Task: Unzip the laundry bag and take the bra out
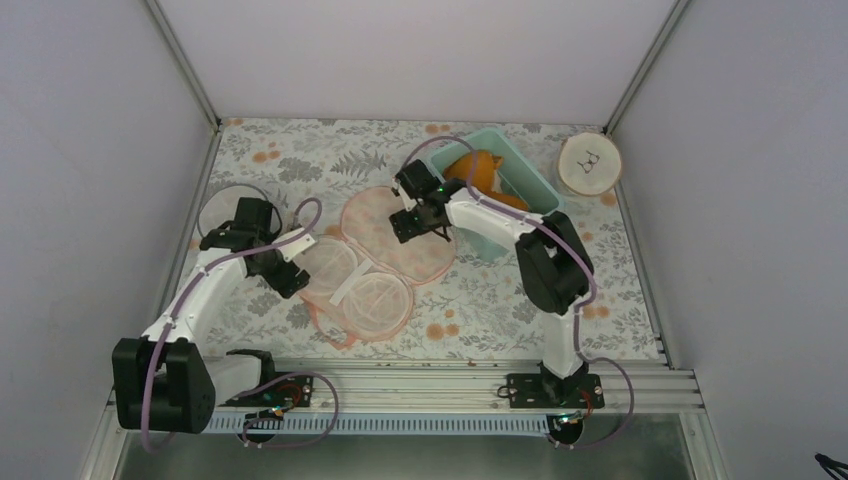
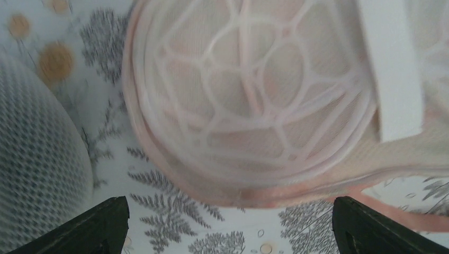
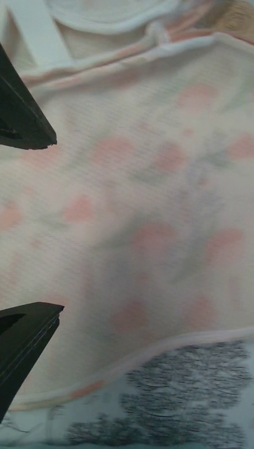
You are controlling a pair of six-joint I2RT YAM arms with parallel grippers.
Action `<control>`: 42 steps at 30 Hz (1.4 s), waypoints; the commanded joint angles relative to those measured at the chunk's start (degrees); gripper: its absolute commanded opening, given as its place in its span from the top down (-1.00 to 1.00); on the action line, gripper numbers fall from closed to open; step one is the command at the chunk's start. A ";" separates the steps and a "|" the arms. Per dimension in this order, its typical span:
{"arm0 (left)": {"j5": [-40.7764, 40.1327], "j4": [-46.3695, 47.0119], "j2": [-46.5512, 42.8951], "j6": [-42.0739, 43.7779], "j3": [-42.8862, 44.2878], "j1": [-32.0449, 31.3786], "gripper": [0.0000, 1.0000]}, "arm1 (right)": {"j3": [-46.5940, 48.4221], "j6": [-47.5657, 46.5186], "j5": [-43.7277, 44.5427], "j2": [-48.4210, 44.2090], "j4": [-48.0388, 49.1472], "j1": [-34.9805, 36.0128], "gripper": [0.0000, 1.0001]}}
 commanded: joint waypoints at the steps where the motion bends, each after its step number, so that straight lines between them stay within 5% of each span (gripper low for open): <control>1: -0.90 3.30 1.16 2.64 -3.30 4.68 -0.89 | 9.02 -3.42 5.39 6.95 -1.54 -0.03 -0.51; 6: 1.53 3.83 2.30 3.57 -3.71 7.39 -0.87 | 22.20 -5.74 8.31 16.73 -4.56 -1.28 -0.58; 8: 1.41 4.04 2.61 3.76 -4.36 7.52 -0.87 | 27.34 -6.20 8.42 20.32 -6.08 -2.04 -0.98; 15: 3.09 5.91 3.97 4.16 -7.55 7.89 -0.85 | 38.68 -7.63 5.79 29.28 -7.88 -4.31 -0.99; 23: 5.66 7.32 5.71 4.30 -8.55 7.89 -0.84 | 39.92 -8.12 -3.78 35.77 -8.27 -4.71 -0.91; 26: 6.74 7.53 6.02 4.31 -8.50 7.90 -0.84 | 39.96 -6.98 -9.72 36.17 -9.48 -4.93 -0.63; 30: 8.51 8.40 6.76 4.38 -8.81 7.97 -0.84 | 38.08 -6.13 -13.55 33.62 -9.32 -5.03 0.39; 33: 9.23 9.04 8.07 3.87 -8.69 7.98 -0.83 | 36.78 -5.87 -15.04 30.54 -8.88 -5.08 0.90; 42: 11.72 8.62 8.19 3.11 -6.20 7.99 -0.81 | 26.63 -2.04 -17.43 13.61 -2.39 -5.00 0.92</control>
